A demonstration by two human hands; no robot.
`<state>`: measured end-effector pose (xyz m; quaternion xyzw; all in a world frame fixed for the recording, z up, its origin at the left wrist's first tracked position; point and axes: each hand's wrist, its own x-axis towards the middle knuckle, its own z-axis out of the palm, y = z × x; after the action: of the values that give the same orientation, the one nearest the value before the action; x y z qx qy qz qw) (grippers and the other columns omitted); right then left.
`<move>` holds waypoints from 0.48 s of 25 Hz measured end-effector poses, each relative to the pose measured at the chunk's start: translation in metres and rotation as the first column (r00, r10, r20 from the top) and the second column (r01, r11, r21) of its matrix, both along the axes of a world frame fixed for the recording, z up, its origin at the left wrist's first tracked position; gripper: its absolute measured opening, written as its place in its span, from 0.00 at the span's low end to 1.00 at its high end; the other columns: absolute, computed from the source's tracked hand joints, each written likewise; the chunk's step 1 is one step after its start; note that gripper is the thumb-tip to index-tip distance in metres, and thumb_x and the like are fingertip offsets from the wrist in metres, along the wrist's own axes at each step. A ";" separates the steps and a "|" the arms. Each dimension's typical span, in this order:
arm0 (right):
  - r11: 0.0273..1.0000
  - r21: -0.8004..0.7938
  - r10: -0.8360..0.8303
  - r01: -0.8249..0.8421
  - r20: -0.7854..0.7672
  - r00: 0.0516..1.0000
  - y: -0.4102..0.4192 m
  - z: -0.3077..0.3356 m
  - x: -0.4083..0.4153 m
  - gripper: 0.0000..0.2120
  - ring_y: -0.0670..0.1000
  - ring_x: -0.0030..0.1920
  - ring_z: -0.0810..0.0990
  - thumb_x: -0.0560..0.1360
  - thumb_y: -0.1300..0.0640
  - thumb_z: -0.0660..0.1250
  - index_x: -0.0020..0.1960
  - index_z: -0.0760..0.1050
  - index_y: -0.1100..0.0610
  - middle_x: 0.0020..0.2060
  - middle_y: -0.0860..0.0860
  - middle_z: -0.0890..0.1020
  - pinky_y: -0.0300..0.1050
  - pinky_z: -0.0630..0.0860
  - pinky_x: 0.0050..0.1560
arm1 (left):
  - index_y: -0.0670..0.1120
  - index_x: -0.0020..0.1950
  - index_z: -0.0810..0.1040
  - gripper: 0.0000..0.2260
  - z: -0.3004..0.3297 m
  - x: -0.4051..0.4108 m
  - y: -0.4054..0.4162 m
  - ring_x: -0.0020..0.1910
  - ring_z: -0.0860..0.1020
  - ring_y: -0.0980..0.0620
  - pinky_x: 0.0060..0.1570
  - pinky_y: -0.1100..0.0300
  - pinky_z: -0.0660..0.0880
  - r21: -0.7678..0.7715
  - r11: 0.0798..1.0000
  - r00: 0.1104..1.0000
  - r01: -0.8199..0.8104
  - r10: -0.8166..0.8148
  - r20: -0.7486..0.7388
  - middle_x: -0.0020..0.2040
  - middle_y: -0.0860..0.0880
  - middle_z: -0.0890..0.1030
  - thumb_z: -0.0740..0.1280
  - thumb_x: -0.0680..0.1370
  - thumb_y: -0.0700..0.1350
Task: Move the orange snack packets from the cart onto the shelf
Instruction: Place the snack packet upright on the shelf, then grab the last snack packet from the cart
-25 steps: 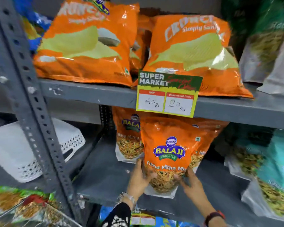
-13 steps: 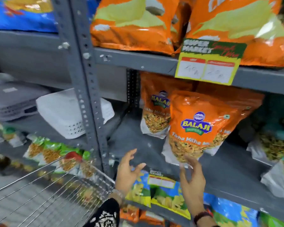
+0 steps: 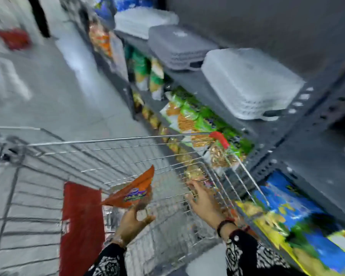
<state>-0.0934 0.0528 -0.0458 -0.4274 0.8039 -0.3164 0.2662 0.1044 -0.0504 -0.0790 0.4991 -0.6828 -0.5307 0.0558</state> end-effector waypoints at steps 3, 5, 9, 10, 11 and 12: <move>0.984 0.125 0.110 -0.124 0.112 0.988 -0.055 -0.051 0.011 0.18 0.54 0.62 0.72 0.73 0.61 0.63 0.62 0.67 0.58 0.64 0.57 0.72 0.46 0.69 0.61 | 0.39 0.64 0.66 0.28 -0.040 0.028 -0.033 0.64 0.71 0.45 0.59 0.58 0.67 0.047 0.997 0.975 -0.062 0.051 0.217 0.65 0.39 0.72 0.71 0.69 0.50; 0.943 0.246 0.194 -0.225 0.146 0.970 -0.086 -0.081 0.016 0.26 0.54 0.70 0.62 0.73 0.61 0.64 0.69 0.59 0.57 0.69 0.55 0.65 0.44 0.60 0.68 | 0.38 0.63 0.65 0.30 -0.061 0.033 -0.053 0.62 0.71 0.43 0.59 0.55 0.67 0.059 0.991 0.956 -0.118 0.097 0.276 0.65 0.38 0.72 0.73 0.67 0.47; 0.868 0.297 0.345 -0.397 0.213 0.914 -0.132 -0.132 0.023 0.45 0.53 0.74 0.52 0.67 0.61 0.72 0.72 0.45 0.56 0.74 0.54 0.54 0.44 0.52 0.72 | 0.53 0.47 0.75 0.24 -0.103 0.032 -0.077 0.44 0.75 0.71 0.58 0.59 0.72 0.023 0.960 0.958 -0.277 0.275 0.081 0.45 0.52 0.81 0.80 0.56 0.47; 0.865 0.283 0.360 -0.414 0.225 0.905 -0.140 -0.141 0.026 0.47 0.52 0.73 0.52 0.64 0.62 0.73 0.72 0.46 0.56 0.73 0.53 0.54 0.44 0.54 0.72 | 0.59 0.41 0.76 0.22 -0.119 0.031 -0.080 0.40 0.74 0.75 0.53 0.65 0.74 0.032 0.954 0.954 -0.299 0.298 0.030 0.39 0.63 0.81 0.80 0.52 0.55; 0.865 0.271 0.368 -0.423 0.232 0.900 -0.146 -0.146 0.029 0.46 0.50 0.73 0.53 0.64 0.63 0.74 0.71 0.48 0.58 0.72 0.52 0.55 0.41 0.54 0.71 | 0.62 0.37 0.78 0.20 -0.132 0.030 -0.082 0.38 0.75 0.74 0.50 0.65 0.75 0.037 0.946 0.947 -0.322 0.321 0.013 0.33 0.65 0.81 0.79 0.49 0.58; 0.865 0.268 0.368 -0.423 0.234 0.900 -0.153 -0.148 0.032 0.41 0.50 0.71 0.56 0.65 0.65 0.72 0.70 0.53 0.60 0.70 0.51 0.58 0.37 0.56 0.66 | 0.62 0.37 0.78 0.18 -0.144 0.030 -0.085 0.37 0.76 0.70 0.50 0.58 0.75 0.040 0.938 0.938 -0.346 0.346 -0.011 0.33 0.67 0.82 0.78 0.50 0.54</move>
<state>-0.0611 -0.1002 -0.1942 -0.5066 0.7120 -0.1598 0.4592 0.1348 -0.1351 -0.2231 0.6074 -0.5740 -0.5296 0.1450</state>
